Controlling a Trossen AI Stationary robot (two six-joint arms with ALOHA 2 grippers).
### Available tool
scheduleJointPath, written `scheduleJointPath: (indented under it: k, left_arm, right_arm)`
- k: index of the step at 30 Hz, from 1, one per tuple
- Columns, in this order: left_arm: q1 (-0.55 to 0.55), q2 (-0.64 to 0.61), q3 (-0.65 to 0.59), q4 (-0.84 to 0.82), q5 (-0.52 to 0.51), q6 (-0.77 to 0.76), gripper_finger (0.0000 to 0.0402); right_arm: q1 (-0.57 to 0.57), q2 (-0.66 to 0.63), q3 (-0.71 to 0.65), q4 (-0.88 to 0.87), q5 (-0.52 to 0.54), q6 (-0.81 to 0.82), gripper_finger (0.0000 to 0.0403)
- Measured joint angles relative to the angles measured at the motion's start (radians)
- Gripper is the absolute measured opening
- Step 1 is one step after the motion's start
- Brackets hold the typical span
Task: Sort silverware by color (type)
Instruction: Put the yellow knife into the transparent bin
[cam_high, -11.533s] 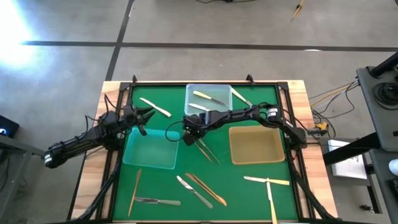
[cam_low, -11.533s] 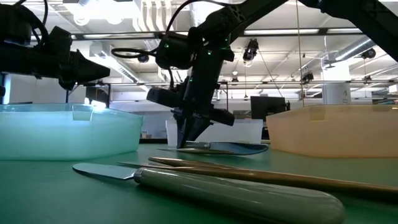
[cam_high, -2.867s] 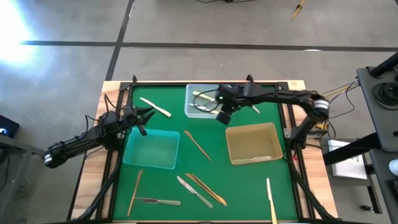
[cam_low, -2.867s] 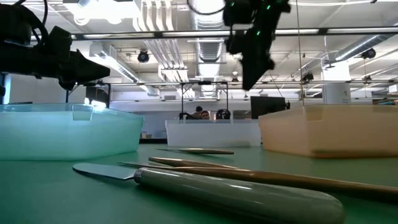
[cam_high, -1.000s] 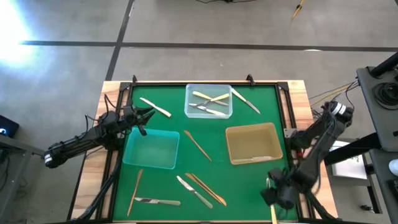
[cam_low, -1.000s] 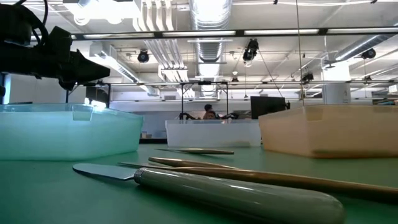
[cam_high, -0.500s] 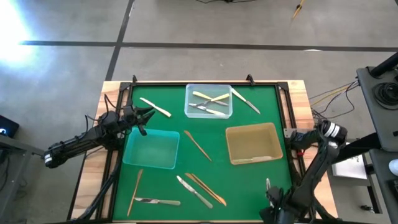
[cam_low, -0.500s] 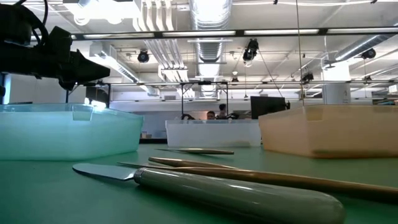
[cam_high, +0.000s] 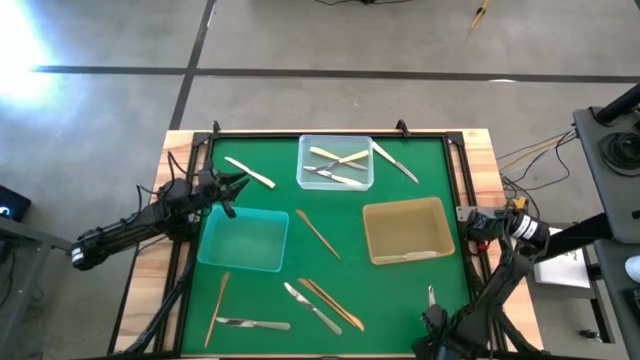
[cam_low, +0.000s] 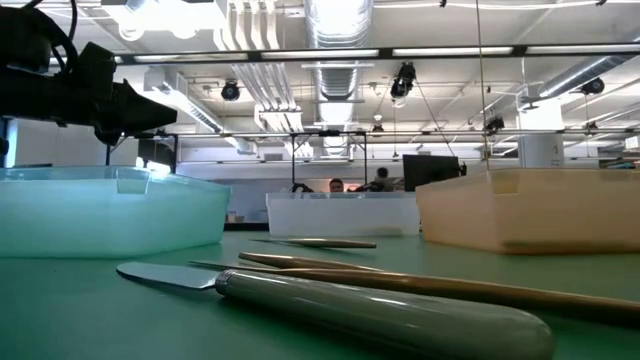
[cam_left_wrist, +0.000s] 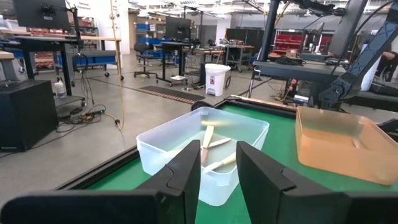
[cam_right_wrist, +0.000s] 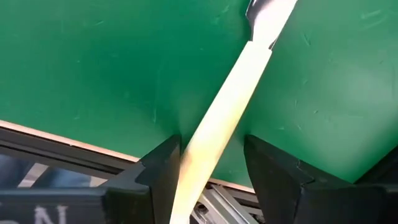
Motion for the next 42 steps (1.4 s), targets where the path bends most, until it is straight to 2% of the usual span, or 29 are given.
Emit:
scheduleJointPath:
  k: [4, 11, 12, 19, 25, 29, 35, 42]
  left_arm:
    - [0.000, 0.000, 0.000, 0.000, 0.000, 0.000, 0.0087]
    - [0.000, 0.000, 0.000, 0.000, 0.000, 0.000, 0.0087]
    - [0.000, 0.000, 0.000, 0.000, 0.000, 0.000, 0.0087]
    - [0.000, 0.000, 0.000, 0.000, 0.000, 0.000, 0.0087]
    - [0.000, 0.000, 0.000, 0.000, 0.000, 0.000, 0.0087]
    - [0.000, 0.000, 0.000, 0.000, 0.000, 0.000, 0.0087]
    - [0.000, 0.000, 0.000, 0.000, 0.000, 0.000, 0.0087]
    - [0.000, 0.000, 0.000, 0.000, 0.000, 0.000, 0.0087]
  right_arm:
    - [-0.002, 0.010, -0.010, 0.006, 0.008, -0.023, 0.0150]
    - [-0.005, 0.012, -0.033, 0.011, 0.054, -0.015, 0.0051]
    - [-0.005, 0.012, -0.034, 0.009, 0.064, -0.020, 0.0048]
    - [-0.004, 0.009, -0.027, 0.043, 0.075, -0.148, 0.0048]
    - [-0.004, -0.002, 0.009, 0.048, 0.102, -0.453, 0.0048]
    - [-0.013, -0.025, 0.021, 0.047, 0.163, -0.618, 0.0048]
    - [-0.058, -0.088, 0.018, -0.044, 0.284, -0.752, 0.0048]
    - [-0.105, -0.185, 0.019, -0.104, 0.361, -0.946, 0.0048]
